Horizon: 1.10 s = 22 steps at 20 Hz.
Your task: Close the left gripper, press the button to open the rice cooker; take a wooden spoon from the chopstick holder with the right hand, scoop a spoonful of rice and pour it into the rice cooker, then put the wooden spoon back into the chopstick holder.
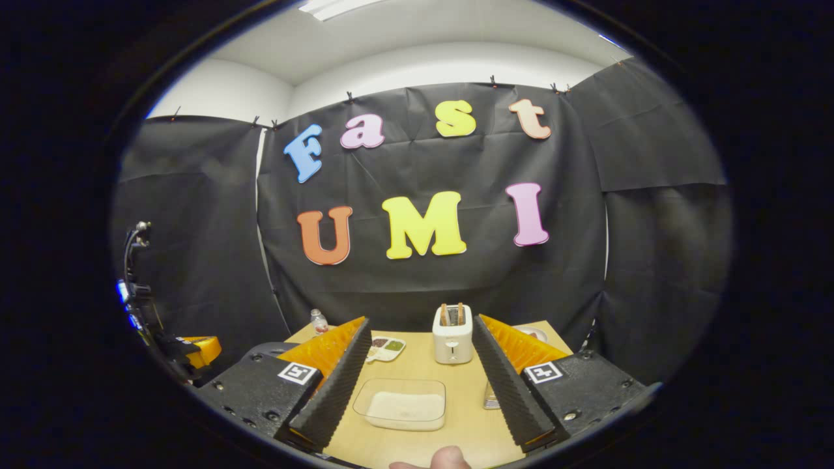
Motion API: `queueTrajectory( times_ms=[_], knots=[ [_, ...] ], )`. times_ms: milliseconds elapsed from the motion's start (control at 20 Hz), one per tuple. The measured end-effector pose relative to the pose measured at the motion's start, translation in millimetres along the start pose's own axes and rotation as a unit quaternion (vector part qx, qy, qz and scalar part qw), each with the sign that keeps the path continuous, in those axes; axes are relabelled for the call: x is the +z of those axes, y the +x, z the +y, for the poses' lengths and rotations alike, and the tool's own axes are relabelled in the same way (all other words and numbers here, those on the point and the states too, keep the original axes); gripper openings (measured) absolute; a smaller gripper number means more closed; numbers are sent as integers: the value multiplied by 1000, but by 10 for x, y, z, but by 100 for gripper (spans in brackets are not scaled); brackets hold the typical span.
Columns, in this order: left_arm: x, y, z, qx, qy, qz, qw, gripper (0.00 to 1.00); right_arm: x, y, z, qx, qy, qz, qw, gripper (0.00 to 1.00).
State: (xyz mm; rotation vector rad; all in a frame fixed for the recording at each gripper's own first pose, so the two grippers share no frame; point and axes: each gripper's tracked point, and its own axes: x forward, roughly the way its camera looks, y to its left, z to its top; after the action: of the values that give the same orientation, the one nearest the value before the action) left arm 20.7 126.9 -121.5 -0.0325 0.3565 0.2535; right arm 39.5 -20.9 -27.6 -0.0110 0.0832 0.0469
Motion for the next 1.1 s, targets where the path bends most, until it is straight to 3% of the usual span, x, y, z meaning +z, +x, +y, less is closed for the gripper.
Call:
queueTrajectory(
  times_ms=[50, 150, 500, 650, 1100],
  knots=[
    [-95, 77, -4, -7, -3, 15, 1000, 7, -12, -5, -37, -3, -1, 2, 1000, 100],
    [-270, 210, 57, -9, -15, 47, 999, 0, -42, 3, -81, -8, -7, 6, 1000, 100],
    [-1029, 598, 93, -28, -45, 167, 985, 0, 18, 38, -235, -25, -16, 4, 1000, 97],
    [-1146, 685, 129, -22, -59, 182, 981, 0, -29, 45, -290, -34, -16, 6, 999, 100],
    [-1310, 711, 104, -51, -83, 226, 969, 0, -161, 71, -343, -45, -8, 19, 999, 100]
  ],
)
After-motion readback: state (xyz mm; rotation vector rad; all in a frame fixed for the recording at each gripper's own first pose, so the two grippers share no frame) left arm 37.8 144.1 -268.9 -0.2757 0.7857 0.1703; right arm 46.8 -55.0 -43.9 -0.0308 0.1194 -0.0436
